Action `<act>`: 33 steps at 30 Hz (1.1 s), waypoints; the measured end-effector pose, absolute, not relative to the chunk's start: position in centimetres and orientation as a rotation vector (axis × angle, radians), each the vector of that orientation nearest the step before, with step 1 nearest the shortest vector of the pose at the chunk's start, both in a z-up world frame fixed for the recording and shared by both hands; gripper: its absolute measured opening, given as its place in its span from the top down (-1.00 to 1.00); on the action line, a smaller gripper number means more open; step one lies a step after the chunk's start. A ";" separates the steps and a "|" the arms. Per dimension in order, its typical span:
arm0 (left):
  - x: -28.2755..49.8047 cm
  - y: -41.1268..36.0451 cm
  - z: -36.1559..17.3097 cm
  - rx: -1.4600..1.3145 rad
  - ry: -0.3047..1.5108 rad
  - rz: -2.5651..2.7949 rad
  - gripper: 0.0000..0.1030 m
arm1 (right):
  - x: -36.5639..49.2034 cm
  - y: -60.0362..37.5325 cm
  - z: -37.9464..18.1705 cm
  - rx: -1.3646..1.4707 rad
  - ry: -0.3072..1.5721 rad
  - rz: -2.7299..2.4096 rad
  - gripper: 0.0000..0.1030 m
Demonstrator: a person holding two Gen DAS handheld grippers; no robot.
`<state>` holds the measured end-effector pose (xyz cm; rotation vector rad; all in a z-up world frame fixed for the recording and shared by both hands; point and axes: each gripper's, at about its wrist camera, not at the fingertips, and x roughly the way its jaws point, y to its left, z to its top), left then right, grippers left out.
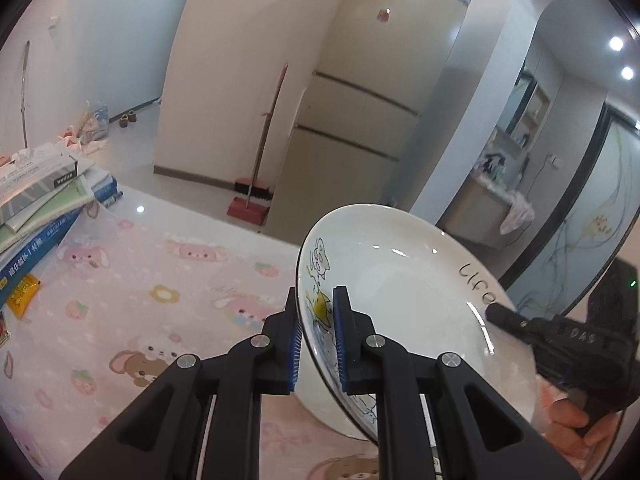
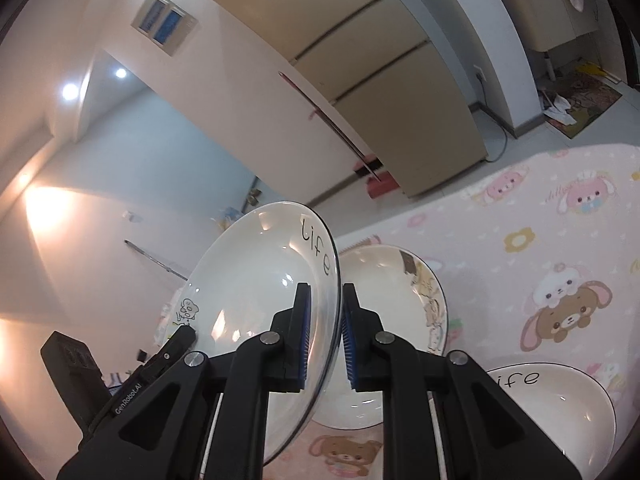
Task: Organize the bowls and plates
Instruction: 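Carry the held plate with the right gripper onto another white plate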
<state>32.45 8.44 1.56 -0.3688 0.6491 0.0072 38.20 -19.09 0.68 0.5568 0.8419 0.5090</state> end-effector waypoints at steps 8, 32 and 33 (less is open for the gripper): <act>34.0 7.5 -2.9 -0.291 0.736 0.020 0.69 | 39.1 -19.3 -2.6 0.515 0.943 0.439 0.61; 34.9 6.0 -7.1 -0.132 0.791 0.066 0.58 | 39.7 -18.2 -5.3 0.316 1.070 0.305 0.61; 34.7 5.8 -7.0 -0.115 0.779 0.076 0.57 | 39.7 -18.1 -5.2 0.304 1.079 0.302 0.61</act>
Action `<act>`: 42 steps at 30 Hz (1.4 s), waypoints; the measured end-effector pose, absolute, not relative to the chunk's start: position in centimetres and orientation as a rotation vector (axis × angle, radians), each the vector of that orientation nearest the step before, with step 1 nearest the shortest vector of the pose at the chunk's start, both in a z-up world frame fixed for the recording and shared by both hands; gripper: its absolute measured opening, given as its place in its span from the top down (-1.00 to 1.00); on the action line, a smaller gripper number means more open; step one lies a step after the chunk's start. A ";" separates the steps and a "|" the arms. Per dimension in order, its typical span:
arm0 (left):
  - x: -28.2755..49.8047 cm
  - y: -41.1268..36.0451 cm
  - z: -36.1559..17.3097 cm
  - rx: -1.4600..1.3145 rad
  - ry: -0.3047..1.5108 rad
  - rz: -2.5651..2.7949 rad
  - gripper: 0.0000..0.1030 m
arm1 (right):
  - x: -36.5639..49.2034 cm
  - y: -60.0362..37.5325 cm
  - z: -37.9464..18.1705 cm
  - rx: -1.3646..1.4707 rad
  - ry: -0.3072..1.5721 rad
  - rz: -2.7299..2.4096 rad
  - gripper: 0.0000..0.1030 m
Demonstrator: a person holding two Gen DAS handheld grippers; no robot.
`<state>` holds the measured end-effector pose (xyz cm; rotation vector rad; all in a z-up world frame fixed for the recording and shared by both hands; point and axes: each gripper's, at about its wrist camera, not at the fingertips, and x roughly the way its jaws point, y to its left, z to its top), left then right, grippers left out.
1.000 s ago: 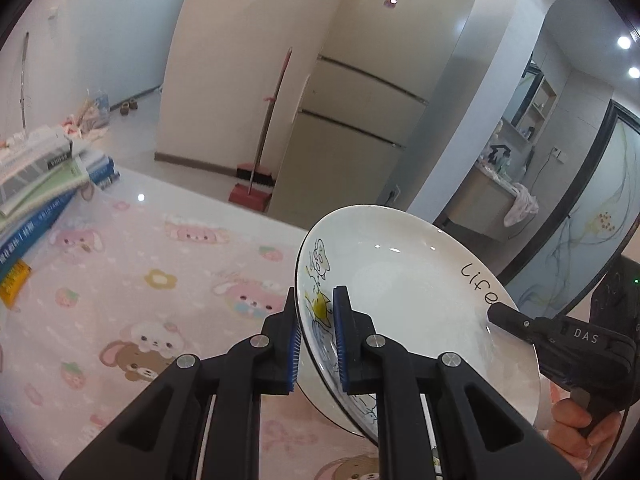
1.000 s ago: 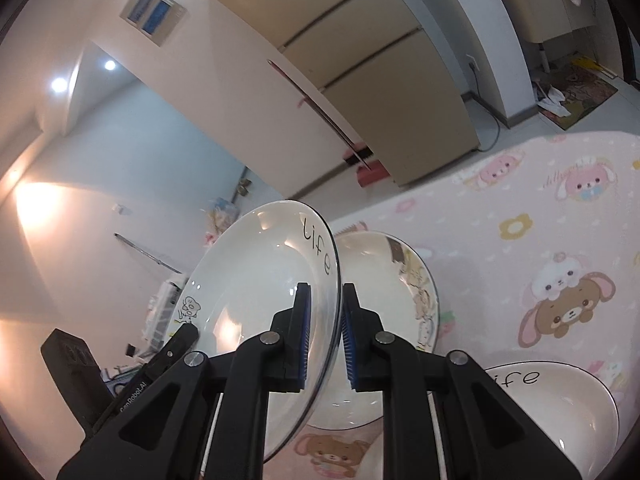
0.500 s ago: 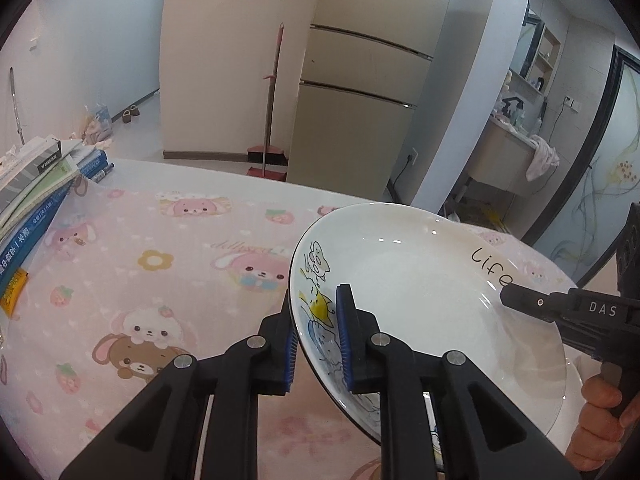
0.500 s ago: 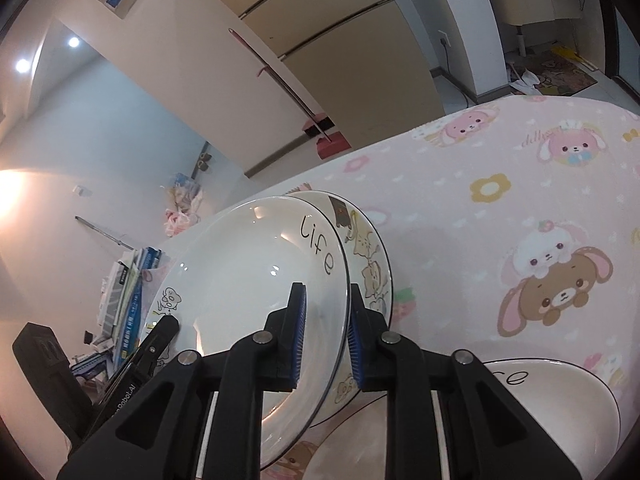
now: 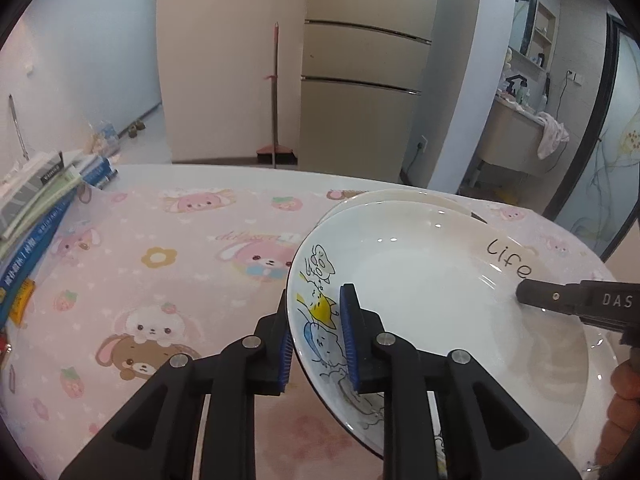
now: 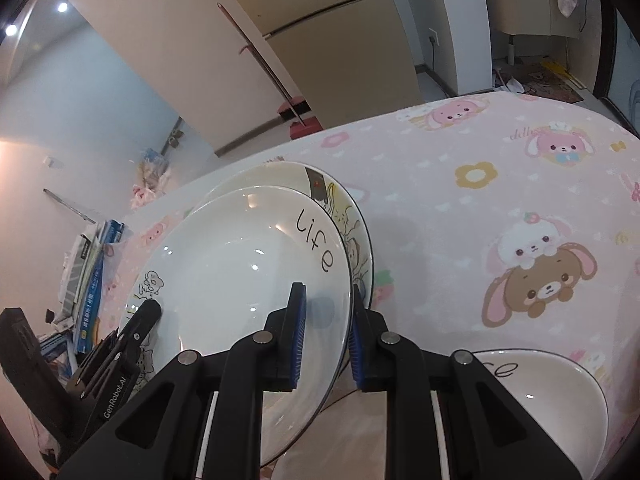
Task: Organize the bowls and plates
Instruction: 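Carry the held plate with the right gripper onto another white plate, then open the right gripper to release the plate onto the stack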
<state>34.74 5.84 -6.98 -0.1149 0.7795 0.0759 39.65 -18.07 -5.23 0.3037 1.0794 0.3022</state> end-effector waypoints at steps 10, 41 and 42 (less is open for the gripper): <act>34.9 4.7 -7.5 0.003 0.779 0.149 0.49 | 39.0 -16.7 -4.6 0.176 1.075 0.264 0.58; 33.1 1.3 -6.2 0.142 0.630 0.102 -0.76 | 38.7 -16.6 -2.6 0.007 0.954 0.173 0.04; 32.7 1.4 -5.5 0.128 0.601 0.116 -0.76 | 38.6 -16.6 -2.2 0.003 0.940 0.177 0.03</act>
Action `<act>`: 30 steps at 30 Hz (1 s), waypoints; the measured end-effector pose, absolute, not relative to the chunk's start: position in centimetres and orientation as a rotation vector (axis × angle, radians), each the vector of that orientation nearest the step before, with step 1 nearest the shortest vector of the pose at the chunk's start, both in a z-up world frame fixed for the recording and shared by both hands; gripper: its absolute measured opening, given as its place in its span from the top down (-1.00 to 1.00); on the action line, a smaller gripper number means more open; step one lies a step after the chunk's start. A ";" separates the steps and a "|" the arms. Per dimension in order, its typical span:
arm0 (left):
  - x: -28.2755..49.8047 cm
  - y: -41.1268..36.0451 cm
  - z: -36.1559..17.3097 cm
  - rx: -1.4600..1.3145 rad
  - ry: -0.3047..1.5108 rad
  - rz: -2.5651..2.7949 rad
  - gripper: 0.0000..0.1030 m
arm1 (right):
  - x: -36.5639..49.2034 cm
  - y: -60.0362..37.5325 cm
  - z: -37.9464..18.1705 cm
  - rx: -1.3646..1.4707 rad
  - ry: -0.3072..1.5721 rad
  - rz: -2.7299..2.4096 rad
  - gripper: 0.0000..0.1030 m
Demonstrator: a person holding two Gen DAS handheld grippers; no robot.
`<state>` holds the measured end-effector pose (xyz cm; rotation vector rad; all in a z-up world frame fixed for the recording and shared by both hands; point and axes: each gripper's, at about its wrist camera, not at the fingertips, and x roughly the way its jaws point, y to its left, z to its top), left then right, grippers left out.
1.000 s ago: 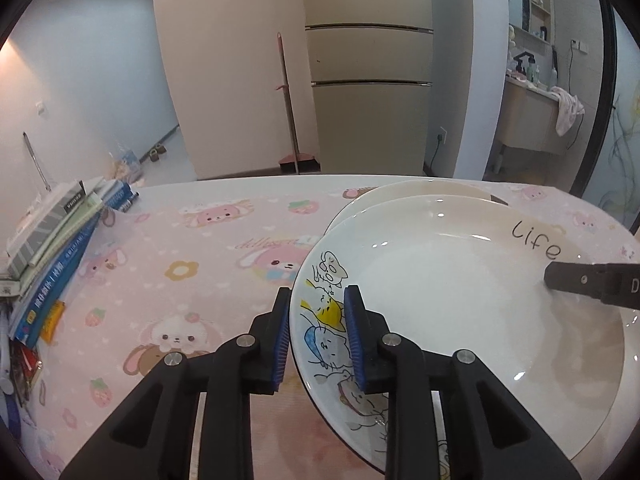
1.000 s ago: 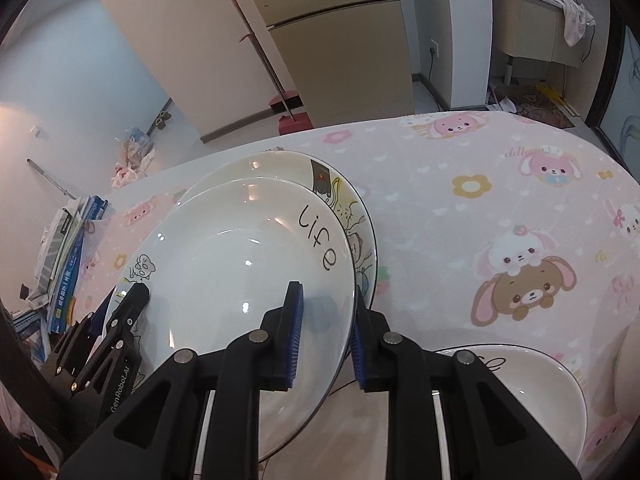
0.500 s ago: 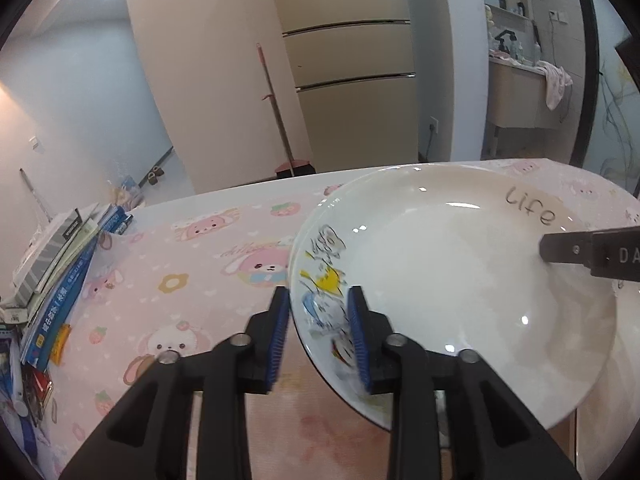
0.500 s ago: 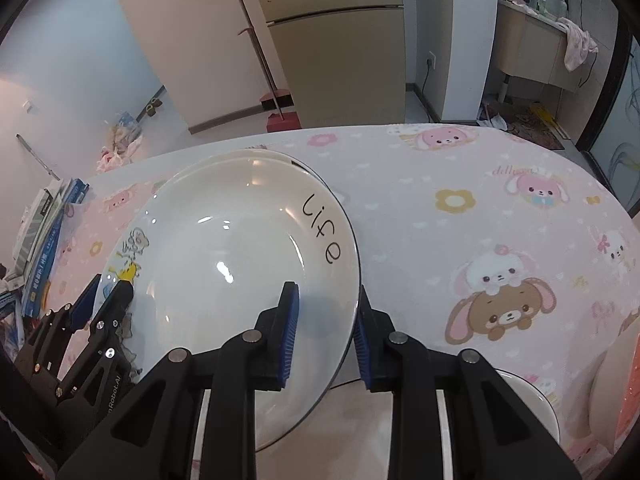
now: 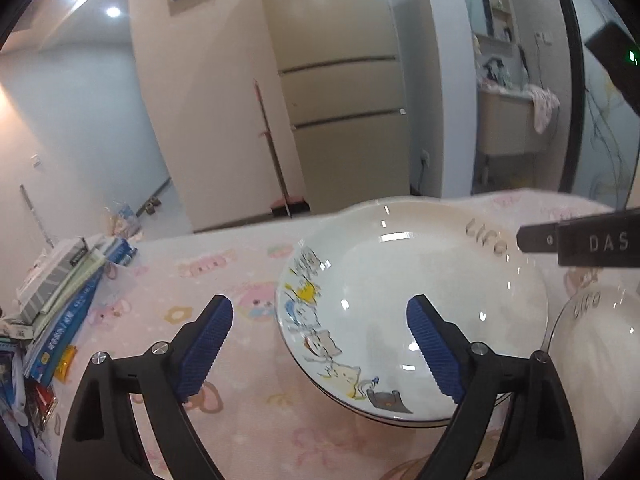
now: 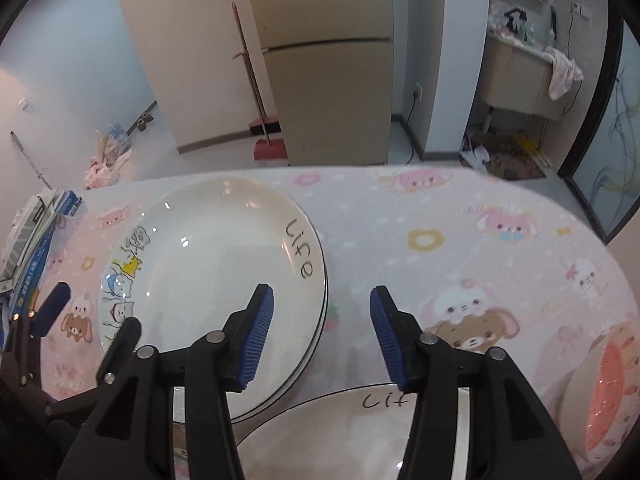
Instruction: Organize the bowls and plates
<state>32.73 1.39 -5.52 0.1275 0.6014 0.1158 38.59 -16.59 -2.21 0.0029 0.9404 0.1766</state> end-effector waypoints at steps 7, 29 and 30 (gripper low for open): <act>29.5 2.2 -0.4 0.063 0.412 0.124 -0.76 | 37.3 -17.0 1.0 0.020 0.807 0.171 0.02; 12.1 0.4 17.0 -0.031 0.037 0.058 -1.00 | 22.0 -19.0 16.8 0.105 0.361 0.235 -0.18; 10.9 -0.2 17.5 -0.014 0.018 0.053 -1.00 | 21.1 -19.2 17.2 0.105 0.336 0.199 -0.18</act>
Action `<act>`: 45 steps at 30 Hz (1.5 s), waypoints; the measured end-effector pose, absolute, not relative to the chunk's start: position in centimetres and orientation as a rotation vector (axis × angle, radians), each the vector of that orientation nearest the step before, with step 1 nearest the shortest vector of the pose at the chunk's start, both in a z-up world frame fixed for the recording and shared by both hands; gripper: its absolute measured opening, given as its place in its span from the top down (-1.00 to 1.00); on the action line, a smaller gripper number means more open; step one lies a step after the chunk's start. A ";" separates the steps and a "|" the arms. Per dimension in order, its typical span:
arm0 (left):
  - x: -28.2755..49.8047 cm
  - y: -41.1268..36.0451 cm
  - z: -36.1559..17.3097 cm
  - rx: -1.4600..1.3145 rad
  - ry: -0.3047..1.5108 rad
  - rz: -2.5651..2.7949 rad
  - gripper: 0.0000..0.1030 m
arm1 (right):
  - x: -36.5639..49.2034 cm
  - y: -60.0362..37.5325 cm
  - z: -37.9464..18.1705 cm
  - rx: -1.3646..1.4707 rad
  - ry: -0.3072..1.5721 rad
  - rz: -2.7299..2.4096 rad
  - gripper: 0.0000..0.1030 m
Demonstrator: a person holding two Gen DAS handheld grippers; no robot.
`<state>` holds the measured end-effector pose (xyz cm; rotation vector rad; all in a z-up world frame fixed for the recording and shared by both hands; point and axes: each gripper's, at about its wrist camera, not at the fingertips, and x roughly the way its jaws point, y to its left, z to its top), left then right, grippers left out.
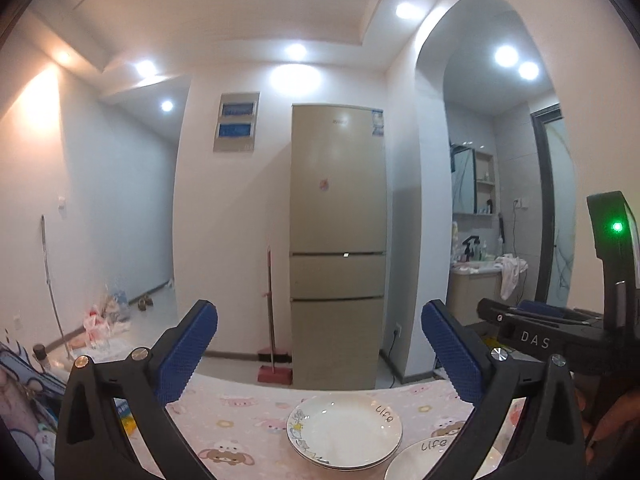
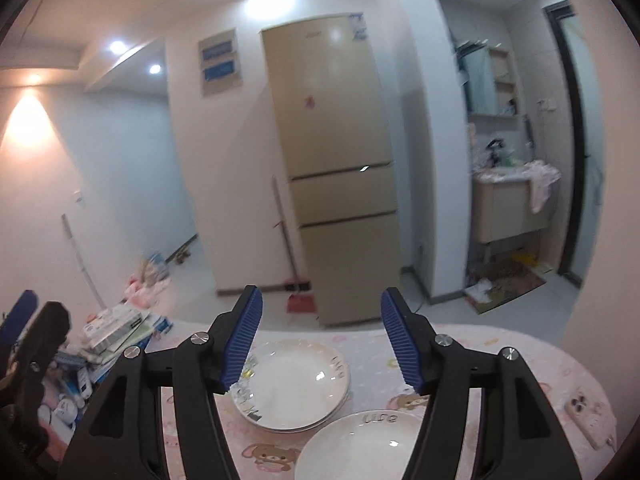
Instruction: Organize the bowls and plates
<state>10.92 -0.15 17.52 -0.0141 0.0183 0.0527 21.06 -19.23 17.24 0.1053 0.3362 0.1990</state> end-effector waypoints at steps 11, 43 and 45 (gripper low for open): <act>4.4 -1.8 17.7 -0.057 0.023 -0.025 -1.00 | 10.4 -23.1 19.4 0.056 0.103 0.160 -0.27; 11.0 -5.7 3.9 -0.046 0.243 -0.132 -1.00 | 9.5 -30.0 7.4 -0.006 0.270 -0.088 -0.99; 11.6 -6.2 3.0 -0.028 0.280 -0.141 -1.00 | 10.1 -29.9 6.6 -0.010 0.298 -0.074 -0.99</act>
